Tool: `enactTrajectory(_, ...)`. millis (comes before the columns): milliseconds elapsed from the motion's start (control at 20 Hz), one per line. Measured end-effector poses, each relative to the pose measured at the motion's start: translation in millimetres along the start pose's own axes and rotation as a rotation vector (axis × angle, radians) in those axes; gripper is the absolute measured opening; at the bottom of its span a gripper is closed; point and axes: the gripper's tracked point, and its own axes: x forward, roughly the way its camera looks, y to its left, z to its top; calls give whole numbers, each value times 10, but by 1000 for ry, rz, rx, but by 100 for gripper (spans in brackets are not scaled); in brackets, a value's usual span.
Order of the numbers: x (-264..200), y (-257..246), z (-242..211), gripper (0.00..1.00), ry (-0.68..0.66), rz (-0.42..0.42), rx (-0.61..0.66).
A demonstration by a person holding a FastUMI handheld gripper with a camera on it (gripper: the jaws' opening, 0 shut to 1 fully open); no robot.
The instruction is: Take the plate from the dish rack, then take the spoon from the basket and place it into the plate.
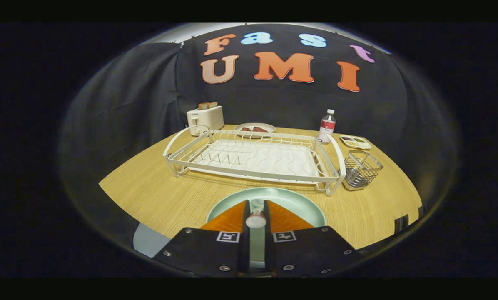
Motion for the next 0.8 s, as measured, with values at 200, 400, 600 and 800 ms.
enactTrajectory(200, 13, -61, 3, 34, 19, -13, 9)
enactTrajectory(400, 1, -213, 157, 63, 3, -37, 15)
enactTrajectory(600, -58, -488, 447, 98, -31, -74, 60)
enactTrajectory(800, -173, -848, 820, 98, -63, -106, 83)
